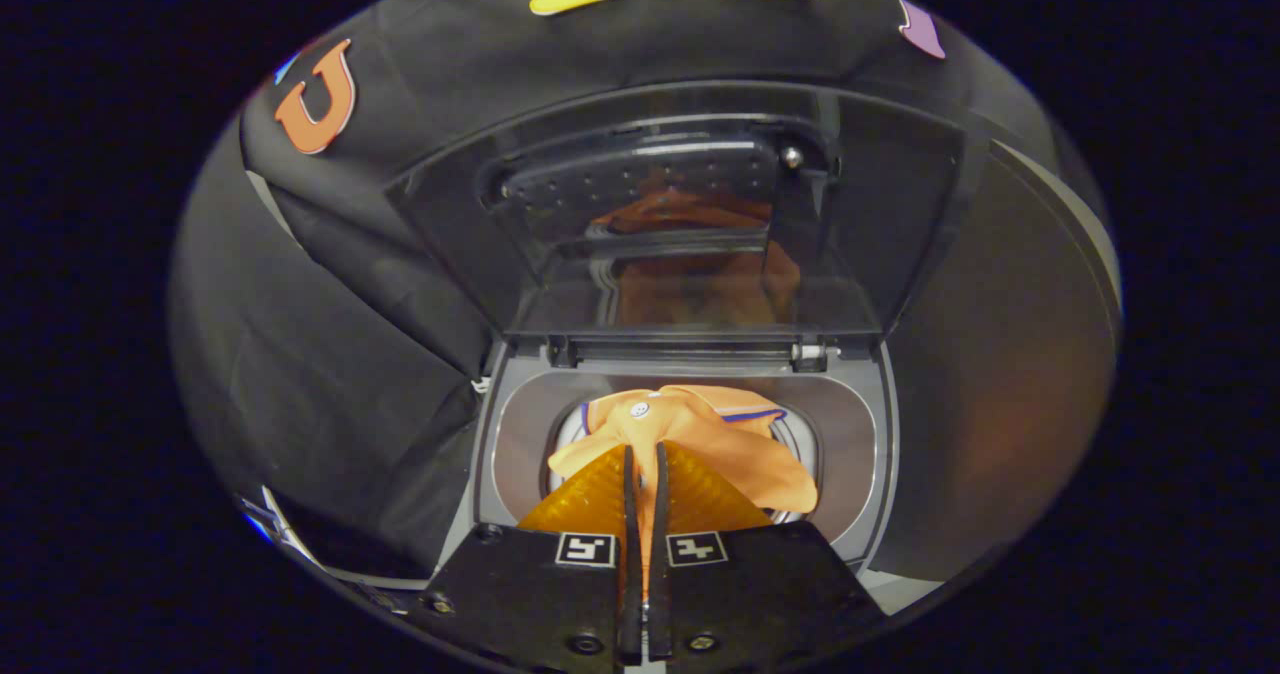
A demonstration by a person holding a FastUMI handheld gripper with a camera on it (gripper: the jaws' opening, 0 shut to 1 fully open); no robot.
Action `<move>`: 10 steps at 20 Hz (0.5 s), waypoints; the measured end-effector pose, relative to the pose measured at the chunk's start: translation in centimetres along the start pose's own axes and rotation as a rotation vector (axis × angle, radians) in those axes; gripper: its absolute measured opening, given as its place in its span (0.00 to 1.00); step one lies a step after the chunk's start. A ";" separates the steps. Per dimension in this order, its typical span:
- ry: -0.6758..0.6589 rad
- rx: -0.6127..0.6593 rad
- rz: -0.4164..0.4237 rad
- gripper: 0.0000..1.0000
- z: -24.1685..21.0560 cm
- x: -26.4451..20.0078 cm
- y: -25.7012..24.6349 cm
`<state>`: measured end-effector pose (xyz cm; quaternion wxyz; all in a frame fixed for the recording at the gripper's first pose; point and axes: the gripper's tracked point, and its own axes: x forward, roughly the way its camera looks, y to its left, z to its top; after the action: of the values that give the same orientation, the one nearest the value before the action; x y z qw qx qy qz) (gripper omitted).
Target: Put the clothes into the washing machine and then close the washing machine lid.
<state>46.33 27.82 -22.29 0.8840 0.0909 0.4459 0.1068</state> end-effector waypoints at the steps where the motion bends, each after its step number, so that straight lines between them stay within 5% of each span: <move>1: 0.014 0.004 -0.015 0.06 -0.4 0.6 -0.2; 8: 0.042 -0.002 -0.050 0.10 -1.2 2.5 -0.4; 10: 0.043 -0.001 -0.044 0.70 -0.8 2.1 -0.4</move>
<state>46.88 28.07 -24.46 0.8764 0.0786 0.4666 0.0894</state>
